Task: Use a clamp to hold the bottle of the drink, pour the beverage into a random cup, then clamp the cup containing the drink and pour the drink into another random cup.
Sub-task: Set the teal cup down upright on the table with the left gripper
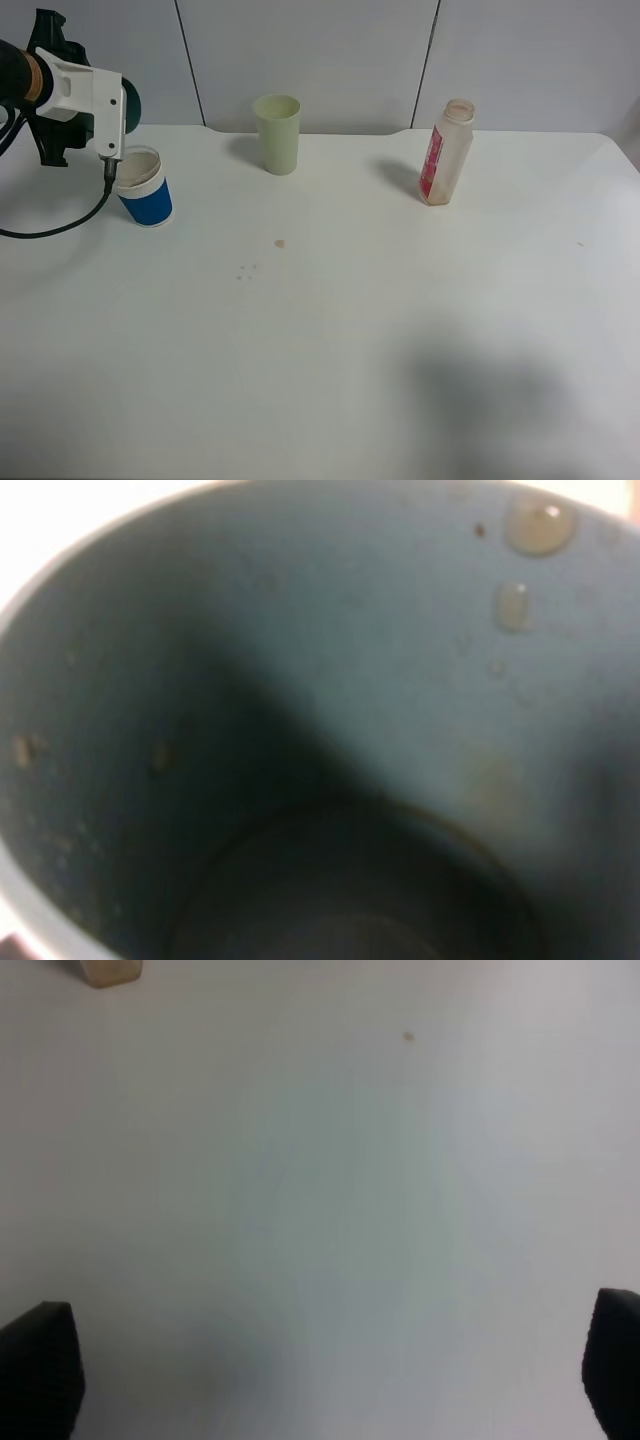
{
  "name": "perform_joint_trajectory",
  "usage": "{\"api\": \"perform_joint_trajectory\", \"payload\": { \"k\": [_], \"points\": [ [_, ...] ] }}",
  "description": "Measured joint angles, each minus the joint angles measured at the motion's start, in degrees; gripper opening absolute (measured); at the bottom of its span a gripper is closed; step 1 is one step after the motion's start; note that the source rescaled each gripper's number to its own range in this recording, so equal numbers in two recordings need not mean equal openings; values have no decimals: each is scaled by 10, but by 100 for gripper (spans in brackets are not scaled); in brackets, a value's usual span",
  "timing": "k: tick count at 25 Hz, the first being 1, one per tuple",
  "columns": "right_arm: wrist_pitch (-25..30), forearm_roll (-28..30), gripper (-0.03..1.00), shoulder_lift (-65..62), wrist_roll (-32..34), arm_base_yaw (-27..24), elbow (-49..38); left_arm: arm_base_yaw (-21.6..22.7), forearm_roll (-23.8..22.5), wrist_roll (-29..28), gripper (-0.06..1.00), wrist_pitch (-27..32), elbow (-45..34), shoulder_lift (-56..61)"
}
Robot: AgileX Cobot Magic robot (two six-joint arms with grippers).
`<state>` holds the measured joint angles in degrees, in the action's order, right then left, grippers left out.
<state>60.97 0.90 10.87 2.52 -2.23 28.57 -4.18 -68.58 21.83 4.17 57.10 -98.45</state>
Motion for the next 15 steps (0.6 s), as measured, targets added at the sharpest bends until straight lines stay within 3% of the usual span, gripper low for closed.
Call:
{"api": "perform_joint_trajectory", "payload": {
  "k": [9,15],
  "points": [
    [0,0,100,0,0,0,0,6,93,-39,0,-30,0,0],
    [0,0,100,0,0,0,0,22,134,-108,0,-65,0,6]
  ]
}}
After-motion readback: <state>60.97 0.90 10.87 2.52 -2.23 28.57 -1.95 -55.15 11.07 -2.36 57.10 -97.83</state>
